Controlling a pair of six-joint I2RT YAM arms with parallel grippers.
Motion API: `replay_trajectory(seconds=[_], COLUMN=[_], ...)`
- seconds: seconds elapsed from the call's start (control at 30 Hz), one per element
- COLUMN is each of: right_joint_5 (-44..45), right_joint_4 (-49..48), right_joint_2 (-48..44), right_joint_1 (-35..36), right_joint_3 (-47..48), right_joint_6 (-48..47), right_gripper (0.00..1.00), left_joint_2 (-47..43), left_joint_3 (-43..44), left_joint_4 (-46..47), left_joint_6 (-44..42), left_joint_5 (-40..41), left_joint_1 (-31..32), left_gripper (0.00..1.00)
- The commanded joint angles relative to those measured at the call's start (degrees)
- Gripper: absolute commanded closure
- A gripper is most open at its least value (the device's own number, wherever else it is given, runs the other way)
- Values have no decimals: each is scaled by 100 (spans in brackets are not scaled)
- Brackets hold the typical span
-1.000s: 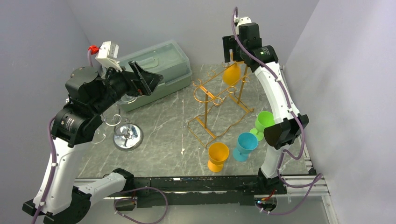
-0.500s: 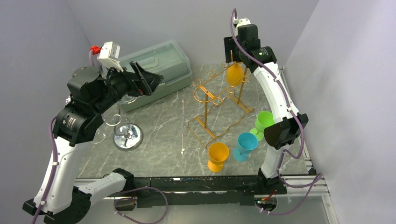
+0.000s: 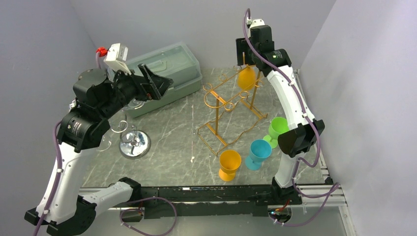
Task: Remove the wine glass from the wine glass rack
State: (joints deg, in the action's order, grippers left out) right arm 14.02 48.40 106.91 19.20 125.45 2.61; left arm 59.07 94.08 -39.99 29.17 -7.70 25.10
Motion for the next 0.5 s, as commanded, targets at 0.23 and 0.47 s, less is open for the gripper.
replay_trajectory(seconds=[0.23,0.47], right_joint_5=[-5,-35], right_joint_4=[-525,-663], right_joint_2=[-323,-337], right_joint_1=[-13,-15], right_joint_3=[158,135], right_joint_6=[221,245], right_gripper=[43,43], left_joint_2=[74,116], left_joint_3=[93,110], left_joint_4=[359,386], left_joint_6=[-88,-78], left_joint_5=[-65,-76], left_joint_1=[3,3], left_gripper=[1,1])
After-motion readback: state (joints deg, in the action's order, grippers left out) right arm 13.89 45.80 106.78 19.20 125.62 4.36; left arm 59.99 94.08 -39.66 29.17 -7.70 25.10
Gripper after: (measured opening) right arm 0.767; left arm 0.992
